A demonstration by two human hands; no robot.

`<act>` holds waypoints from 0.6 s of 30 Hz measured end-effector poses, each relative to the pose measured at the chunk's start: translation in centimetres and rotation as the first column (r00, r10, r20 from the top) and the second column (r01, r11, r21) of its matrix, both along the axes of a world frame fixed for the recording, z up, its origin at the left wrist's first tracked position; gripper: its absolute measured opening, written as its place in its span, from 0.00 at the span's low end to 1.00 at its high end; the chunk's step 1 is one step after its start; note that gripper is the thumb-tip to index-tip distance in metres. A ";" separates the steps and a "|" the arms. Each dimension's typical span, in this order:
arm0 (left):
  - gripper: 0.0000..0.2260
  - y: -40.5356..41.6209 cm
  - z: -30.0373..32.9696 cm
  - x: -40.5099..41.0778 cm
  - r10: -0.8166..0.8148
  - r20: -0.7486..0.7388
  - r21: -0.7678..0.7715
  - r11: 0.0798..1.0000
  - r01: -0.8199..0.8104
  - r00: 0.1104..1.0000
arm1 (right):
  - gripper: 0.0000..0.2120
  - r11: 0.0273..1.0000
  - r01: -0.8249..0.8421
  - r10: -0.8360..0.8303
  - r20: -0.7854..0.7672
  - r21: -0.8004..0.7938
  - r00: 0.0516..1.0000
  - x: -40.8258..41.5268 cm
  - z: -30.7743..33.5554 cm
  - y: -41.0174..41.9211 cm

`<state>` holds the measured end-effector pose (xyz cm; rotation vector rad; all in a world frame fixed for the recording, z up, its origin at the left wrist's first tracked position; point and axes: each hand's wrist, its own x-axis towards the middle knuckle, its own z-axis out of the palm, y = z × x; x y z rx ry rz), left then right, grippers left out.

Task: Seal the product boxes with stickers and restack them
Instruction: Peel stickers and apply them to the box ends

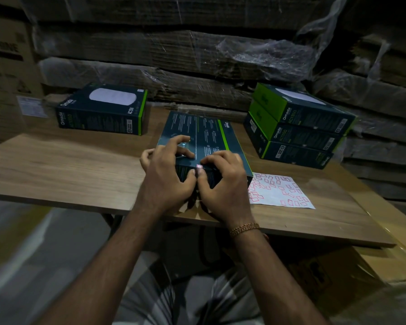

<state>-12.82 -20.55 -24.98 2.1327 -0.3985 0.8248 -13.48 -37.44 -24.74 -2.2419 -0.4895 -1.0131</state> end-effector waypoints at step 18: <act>0.30 -0.3 0.0 -0.2 0.017 0.002 -0.028 0.999 -0.017 1.000 | 0.07 1.000 0.011 -0.011 -0.010 -0.001 1.000 0.0 0.0 0.1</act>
